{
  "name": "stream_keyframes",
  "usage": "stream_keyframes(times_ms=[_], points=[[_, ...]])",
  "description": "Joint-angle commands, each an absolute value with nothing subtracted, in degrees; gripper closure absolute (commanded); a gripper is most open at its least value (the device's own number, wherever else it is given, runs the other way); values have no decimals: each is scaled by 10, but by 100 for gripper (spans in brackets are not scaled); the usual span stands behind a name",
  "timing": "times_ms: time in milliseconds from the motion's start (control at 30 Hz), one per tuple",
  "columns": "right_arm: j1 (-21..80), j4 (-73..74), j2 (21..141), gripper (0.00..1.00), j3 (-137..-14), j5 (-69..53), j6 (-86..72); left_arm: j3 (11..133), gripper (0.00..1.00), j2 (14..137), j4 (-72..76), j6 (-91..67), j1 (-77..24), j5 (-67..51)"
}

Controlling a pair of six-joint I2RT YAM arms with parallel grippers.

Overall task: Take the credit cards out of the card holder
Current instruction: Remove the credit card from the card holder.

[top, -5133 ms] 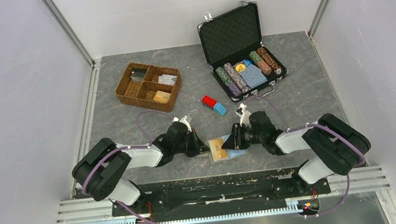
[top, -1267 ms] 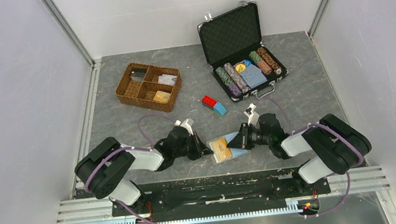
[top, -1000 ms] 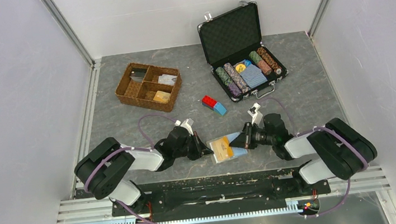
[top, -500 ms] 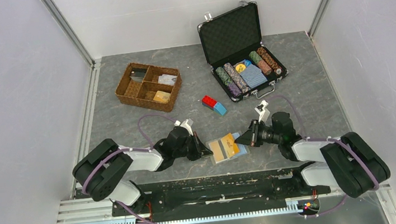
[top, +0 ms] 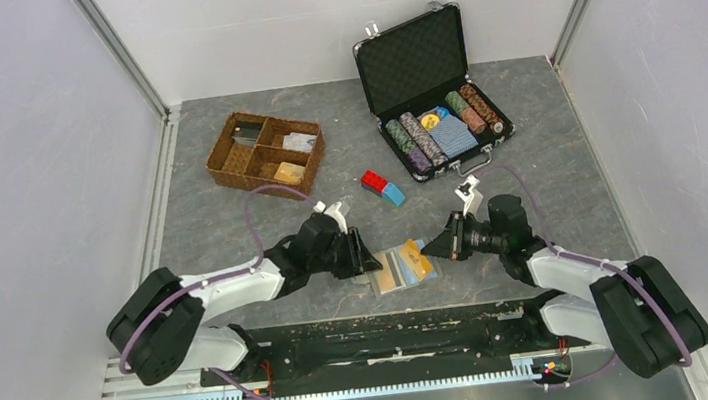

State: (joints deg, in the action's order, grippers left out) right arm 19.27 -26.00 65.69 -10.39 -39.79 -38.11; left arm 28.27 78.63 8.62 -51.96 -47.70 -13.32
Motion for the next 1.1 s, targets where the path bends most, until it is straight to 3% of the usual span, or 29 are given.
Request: stream_keyframes(times_ms=[0, 233, 333, 767, 967, 1067], points=[[191, -255, 634, 100, -135, -444, -365, 349, 55, 733, 20, -421, -479, -115], [191, -239, 619, 100, -147, -468, -354, 423, 45, 744, -15, -335, -477, -136], [192, -253, 619, 100, -144, -481, -365, 451, 41, 794, -2, -295, -477, -204], [191, -289, 601, 100, -138, -526, -393, 469, 41, 845, 49, -255, -477, -325], [191, -304, 598, 100, -132, -530, -403, 451, 42, 847, 58, -255, -476, -334], [191, -304, 600, 100, -130, -528, -403, 444, 56, 851, 74, -263, -476, -345]])
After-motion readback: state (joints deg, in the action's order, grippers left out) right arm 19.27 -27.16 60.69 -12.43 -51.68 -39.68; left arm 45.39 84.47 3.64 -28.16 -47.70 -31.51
